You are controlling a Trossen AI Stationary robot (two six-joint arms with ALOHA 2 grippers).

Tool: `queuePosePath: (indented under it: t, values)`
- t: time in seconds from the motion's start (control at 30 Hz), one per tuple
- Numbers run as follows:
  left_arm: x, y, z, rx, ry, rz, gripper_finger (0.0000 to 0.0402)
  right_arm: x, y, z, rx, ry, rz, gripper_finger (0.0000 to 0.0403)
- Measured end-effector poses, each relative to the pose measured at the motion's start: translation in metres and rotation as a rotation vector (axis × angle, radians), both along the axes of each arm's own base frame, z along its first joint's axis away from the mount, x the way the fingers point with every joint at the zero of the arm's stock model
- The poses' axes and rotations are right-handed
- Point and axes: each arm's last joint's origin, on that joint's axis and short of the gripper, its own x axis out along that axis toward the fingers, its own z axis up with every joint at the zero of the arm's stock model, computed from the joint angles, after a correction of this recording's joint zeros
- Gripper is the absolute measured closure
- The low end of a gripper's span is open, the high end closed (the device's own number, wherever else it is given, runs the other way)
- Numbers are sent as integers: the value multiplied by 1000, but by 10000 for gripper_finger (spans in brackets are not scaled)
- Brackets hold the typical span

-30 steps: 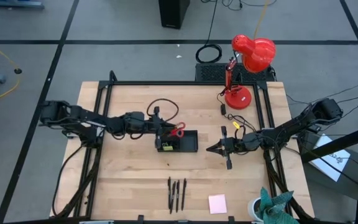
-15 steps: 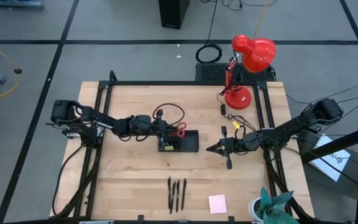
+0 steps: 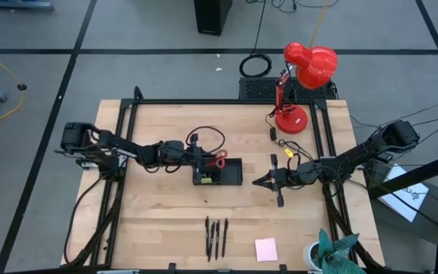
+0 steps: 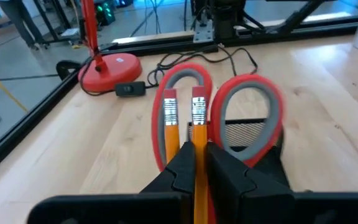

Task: Pick and place office supplies into organizer
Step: Put the orange pencil into the black desk organizer, then put the black pen into the black desk organizer

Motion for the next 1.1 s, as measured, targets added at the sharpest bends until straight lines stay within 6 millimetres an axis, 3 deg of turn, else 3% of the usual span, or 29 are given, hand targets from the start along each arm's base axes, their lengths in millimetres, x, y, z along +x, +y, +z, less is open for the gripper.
queuePosePath:
  t: [0.43, 0.6, 0.73, 0.87, 1.0, 1.1]
  values:
    - [-8, -1, 19, -5, 15, 1, 255, 0, 0, 0, -2, -1, 0, 399]
    - [-7, -12, 71, -10, 147, 120, 235, 0, 0, 0, -1, -4, 0, 399]
    - [-13, -39, 113, 35, 423, 248, 234, 0, 0, -1, -5, 6, 0, 399]
    - [-14, -76, 136, -39, 541, 268, 234, 0, 0, -1, -7, 14, 0, 399]
    - [-6, -120, 129, -178, 595, 186, 234, 0, 0, -2, 3, 20, -2, 399]
    - [1, -154, 105, -185, 656, 99, 234, 0, 0, -1, 8, 16, -2, 399]
